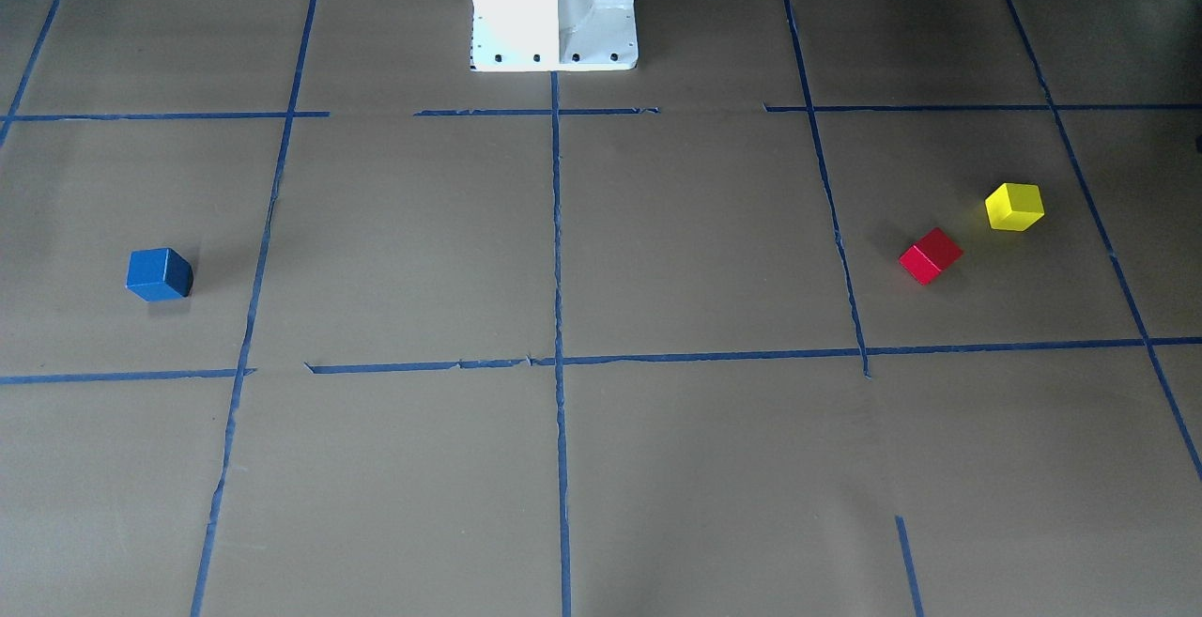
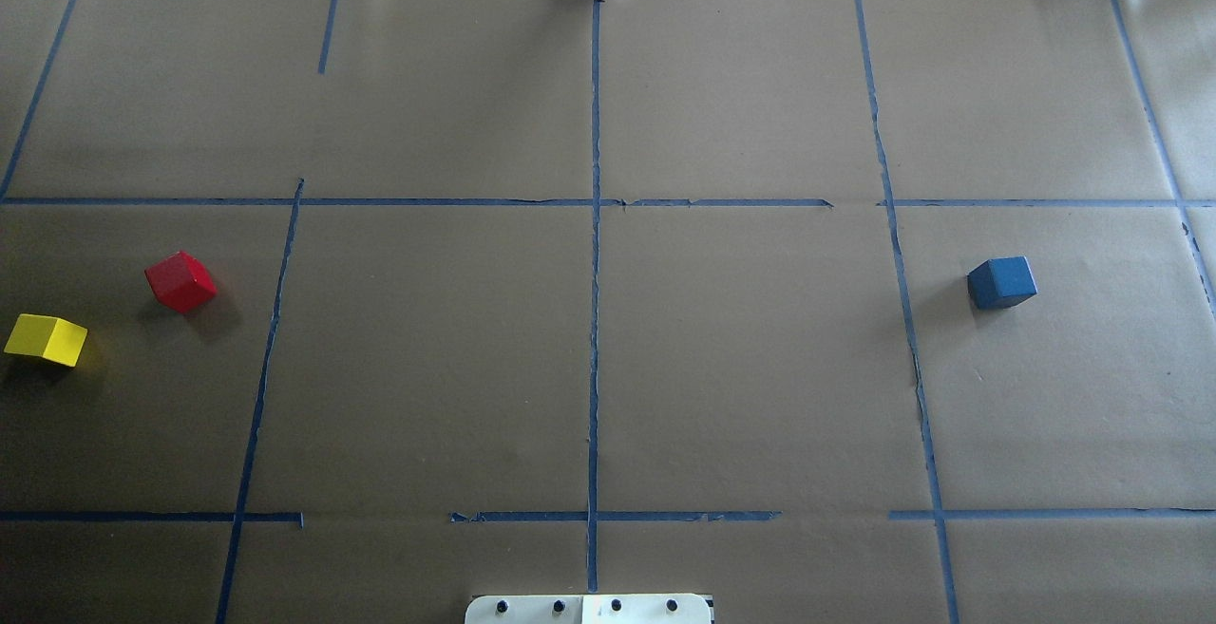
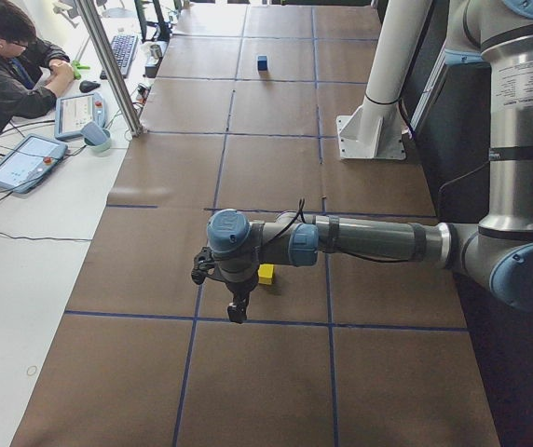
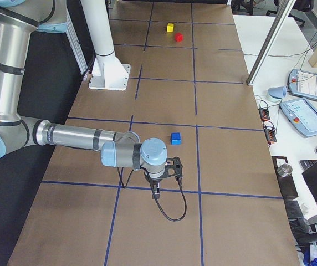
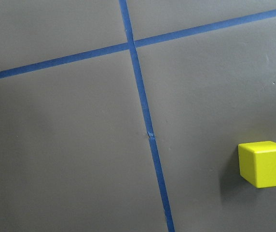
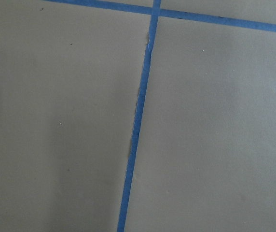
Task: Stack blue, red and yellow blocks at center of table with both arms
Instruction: 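Move the right gripper toward the blue cube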
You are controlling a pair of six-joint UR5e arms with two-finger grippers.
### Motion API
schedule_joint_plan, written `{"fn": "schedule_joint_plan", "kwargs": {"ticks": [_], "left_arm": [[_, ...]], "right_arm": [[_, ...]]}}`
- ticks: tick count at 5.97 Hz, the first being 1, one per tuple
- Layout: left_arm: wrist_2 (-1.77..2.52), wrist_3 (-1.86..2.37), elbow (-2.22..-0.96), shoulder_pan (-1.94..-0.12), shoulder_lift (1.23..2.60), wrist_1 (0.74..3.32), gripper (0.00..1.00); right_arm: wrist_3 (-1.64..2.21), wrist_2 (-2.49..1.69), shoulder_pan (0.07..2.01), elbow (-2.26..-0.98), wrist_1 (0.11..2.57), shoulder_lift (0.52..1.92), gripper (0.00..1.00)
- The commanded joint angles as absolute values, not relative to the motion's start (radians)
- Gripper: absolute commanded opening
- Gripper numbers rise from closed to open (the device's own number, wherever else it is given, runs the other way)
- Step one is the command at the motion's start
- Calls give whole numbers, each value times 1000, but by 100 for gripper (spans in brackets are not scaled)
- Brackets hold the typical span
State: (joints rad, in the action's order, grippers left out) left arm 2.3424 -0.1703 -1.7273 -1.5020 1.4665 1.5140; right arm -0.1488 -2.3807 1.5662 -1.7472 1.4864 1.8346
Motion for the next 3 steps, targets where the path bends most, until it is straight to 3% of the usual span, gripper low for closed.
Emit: {"fn": "schedule_joint_plan", "kwargs": {"ticks": [1, 3], "left_arm": [[2342, -170, -1732, -1499, 1466, 1513, 100], [2374, -170, -1732, -1499, 1466, 1508, 100]], "right_arm": [[-149, -2381, 1560, -1750, 1485, 1819, 100], [-152, -2387, 1453, -1764, 1485, 1658, 100]]}}
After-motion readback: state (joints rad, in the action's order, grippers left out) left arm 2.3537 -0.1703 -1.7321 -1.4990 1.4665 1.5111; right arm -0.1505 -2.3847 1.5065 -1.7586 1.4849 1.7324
